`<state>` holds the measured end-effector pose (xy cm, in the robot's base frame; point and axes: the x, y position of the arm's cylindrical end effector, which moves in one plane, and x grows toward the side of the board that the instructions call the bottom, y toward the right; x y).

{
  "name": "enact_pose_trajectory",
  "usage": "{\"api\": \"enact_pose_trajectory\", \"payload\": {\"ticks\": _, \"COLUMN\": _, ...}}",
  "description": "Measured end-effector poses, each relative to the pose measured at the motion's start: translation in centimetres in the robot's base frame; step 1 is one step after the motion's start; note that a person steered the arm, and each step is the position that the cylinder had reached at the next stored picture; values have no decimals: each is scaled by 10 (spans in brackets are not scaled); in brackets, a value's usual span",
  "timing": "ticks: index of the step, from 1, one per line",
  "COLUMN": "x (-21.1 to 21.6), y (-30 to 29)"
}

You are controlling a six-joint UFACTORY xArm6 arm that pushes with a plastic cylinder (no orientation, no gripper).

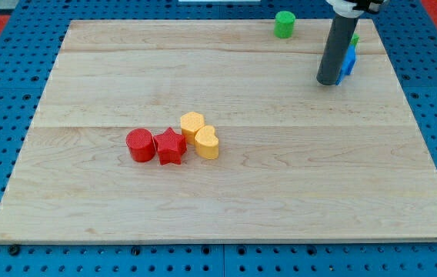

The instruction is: Move the green circle to the top left of the green star

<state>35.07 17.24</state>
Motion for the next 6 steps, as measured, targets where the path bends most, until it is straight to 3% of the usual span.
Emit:
{"api": "enact_pose_trajectory", "payload": {"ticks": 1, "x": -32, "y": -60}}
{"api": "enact_pose_trajectory", "payload": {"ticks": 2, "x": -116, "y": -103}}
{"api": "enact_pose_trajectory", "payload": {"ticks": 3, "x": -156, "y": -147}}
{"api": "enact_pose_trajectory", "payload": {"ticks": 5, "x": -158, "y": -122}}
{"api": "enact_pose_trajectory", "payload": {"ticks": 6, "x": -158, "y": -39}}
